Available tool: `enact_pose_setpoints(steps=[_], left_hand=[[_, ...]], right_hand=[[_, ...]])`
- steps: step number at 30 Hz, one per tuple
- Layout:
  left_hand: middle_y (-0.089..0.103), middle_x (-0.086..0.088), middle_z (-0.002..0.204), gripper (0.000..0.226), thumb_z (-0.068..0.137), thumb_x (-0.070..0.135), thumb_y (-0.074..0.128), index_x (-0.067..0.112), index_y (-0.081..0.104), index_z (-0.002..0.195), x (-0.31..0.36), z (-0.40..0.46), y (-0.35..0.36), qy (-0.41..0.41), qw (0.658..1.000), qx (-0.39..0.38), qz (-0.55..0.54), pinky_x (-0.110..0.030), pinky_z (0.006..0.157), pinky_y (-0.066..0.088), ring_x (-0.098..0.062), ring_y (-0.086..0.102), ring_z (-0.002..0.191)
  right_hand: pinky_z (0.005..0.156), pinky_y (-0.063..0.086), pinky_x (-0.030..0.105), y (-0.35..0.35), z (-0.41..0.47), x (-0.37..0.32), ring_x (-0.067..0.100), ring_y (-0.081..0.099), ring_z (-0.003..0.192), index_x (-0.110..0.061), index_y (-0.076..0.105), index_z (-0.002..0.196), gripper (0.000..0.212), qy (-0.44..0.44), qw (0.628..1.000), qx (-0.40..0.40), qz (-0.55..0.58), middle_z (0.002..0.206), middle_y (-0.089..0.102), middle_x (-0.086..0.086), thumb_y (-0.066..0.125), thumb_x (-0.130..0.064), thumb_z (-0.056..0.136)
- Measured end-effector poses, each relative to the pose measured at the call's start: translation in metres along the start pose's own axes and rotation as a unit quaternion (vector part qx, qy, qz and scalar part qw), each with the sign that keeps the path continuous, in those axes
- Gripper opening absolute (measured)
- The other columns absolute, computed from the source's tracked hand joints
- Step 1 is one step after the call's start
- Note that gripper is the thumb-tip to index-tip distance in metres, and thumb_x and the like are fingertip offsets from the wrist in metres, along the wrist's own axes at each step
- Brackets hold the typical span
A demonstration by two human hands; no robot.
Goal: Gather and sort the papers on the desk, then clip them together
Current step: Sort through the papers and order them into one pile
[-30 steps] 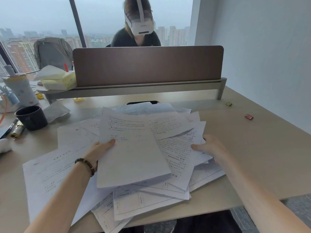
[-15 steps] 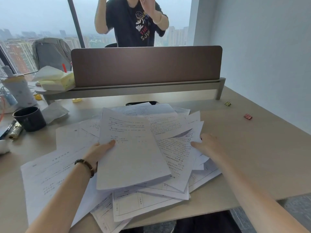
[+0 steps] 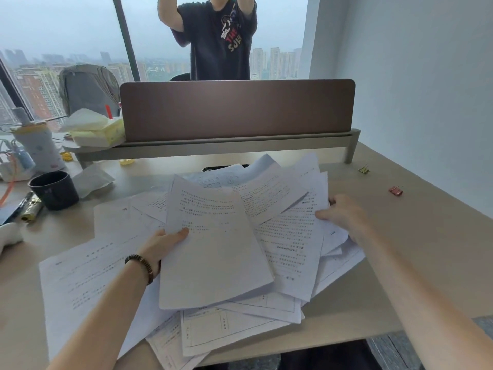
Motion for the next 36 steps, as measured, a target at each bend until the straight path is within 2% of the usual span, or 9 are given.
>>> enact_pose_setpoints(steps=[4, 8, 10, 16, 20, 24, 26, 30, 36], left_hand=[[0.071, -0.020, 0.105, 0.023, 0.095, 0.015, 0.061, 0.002, 0.064, 0.115, 0.001, -0.001, 0.001, 0.000, 1.000, 0.002, 0.004, -0.042, 0.081, 0.056, -0.033, 0.068, 0.086], [0.070, -0.022, 0.111, 0.028, 0.095, 0.017, 0.062, 0.001, 0.064, 0.118, 0.001, -0.001, -0.002, 0.002, 1.000, 0.007, 0.024, -0.043, 0.083, 0.056, -0.037, 0.068, 0.094], [0.072, -0.020, 0.106, 0.026, 0.094, 0.019, 0.064, 0.003, 0.066, 0.114, 0.001, 0.000, -0.003, 0.004, 0.999, 0.014, 0.041, -0.043, 0.081, 0.057, -0.035, 0.069, 0.090], [0.073, -0.015, 0.092, 0.017, 0.095, 0.020, 0.062, 0.006, 0.070, 0.101, 0.003, -0.001, 0.001, 0.022, 0.995, 0.026, 0.094, -0.048, 0.087, 0.057, -0.032, 0.069, 0.082], [0.074, -0.015, 0.092, 0.019, 0.095, 0.020, 0.063, 0.004, 0.070, 0.102, 0.004, -0.003, 0.000, 0.021, 0.995, 0.034, 0.095, -0.048, 0.087, 0.057, -0.033, 0.070, 0.084], [0.073, -0.021, 0.104, 0.026, 0.094, 0.022, 0.064, 0.001, 0.070, 0.109, 0.006, -0.006, 0.000, 0.014, 0.995, 0.040, 0.088, -0.052, 0.091, 0.056, -0.040, 0.070, 0.097], [0.073, -0.021, 0.105, 0.029, 0.094, 0.023, 0.064, 0.001, 0.069, 0.112, 0.007, -0.008, 0.001, 0.015, 0.996, 0.040, 0.083, -0.051, 0.091, 0.056, -0.038, 0.070, 0.096], [0.073, -0.021, 0.105, 0.031, 0.094, 0.023, 0.064, 0.001, 0.067, 0.115, 0.010, -0.015, 0.004, 0.013, 0.998, 0.030, 0.054, -0.051, 0.088, 0.057, -0.038, 0.070, 0.095], [0.072, -0.016, 0.099, 0.028, 0.097, 0.022, 0.059, 0.003, 0.064, 0.118, 0.019, -0.025, 0.010, 0.026, 0.999, 0.019, -0.016, -0.042, 0.076, 0.058, -0.033, 0.069, 0.085]], right_hand=[[0.098, 0.052, 0.042, 0.012, 0.001, 0.016, 0.026, 0.066, 0.107, -0.015, 0.066, 0.118, 0.038, 0.051, 0.993, -0.098, -0.037, 0.114, 0.072, 0.002, 0.080, -0.026, 0.084], [0.078, 0.058, 0.035, 0.010, -0.008, 0.002, 0.021, 0.076, 0.085, -0.013, 0.074, 0.109, 0.023, 0.032, 0.990, -0.137, 0.025, 0.090, 0.080, 0.001, 0.074, -0.026, 0.090], [0.076, 0.059, 0.036, 0.004, -0.013, -0.017, 0.022, 0.078, 0.081, -0.011, 0.074, 0.109, 0.022, 0.016, 0.988, -0.136, 0.068, 0.090, 0.081, 0.004, 0.074, -0.021, 0.090], [0.061, 0.051, 0.028, -0.030, -0.025, -0.082, 0.019, 0.070, 0.076, -0.010, 0.073, 0.096, 0.013, -0.040, 0.997, -0.048, -0.040, 0.087, 0.074, 0.003, 0.077, -0.018, 0.087], [0.081, 0.056, 0.040, -0.049, -0.029, -0.122, 0.028, 0.070, 0.088, -0.006, 0.074, 0.103, 0.029, -0.072, 0.984, 0.006, -0.163, 0.102, 0.074, 0.012, 0.078, -0.027, 0.083], [0.085, 0.054, 0.042, -0.065, -0.042, -0.156, 0.029, 0.068, 0.089, -0.004, 0.074, 0.100, 0.028, -0.113, 0.972, 0.055, -0.197, 0.102, 0.072, 0.013, 0.076, -0.028, 0.084], [0.089, 0.052, 0.044, -0.071, -0.049, -0.169, 0.029, 0.067, 0.090, -0.003, 0.073, 0.102, 0.031, -0.141, 0.967, 0.073, -0.198, 0.104, 0.072, 0.012, 0.075, -0.030, 0.086], [0.069, 0.052, 0.032, -0.081, -0.067, -0.185, 0.023, 0.066, 0.082, -0.008, 0.072, 0.112, 0.029, -0.202, 0.965, 0.092, -0.139, 0.105, 0.071, 0.006, 0.073, -0.026, 0.090], [0.087, 0.060, 0.044, -0.095, -0.081, -0.196, 0.024, 0.071, 0.096, -0.021, 0.074, 0.116, 0.028, -0.252, 0.963, 0.094, -0.016, 0.106, 0.075, -0.002, 0.075, -0.028, 0.089]])
Point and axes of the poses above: each hand's wrist, its own z-axis towards the middle knuckle, its own y-axis out of the palm, x = y × z, the point moved 6 cm from there along z, towards the middle knuckle
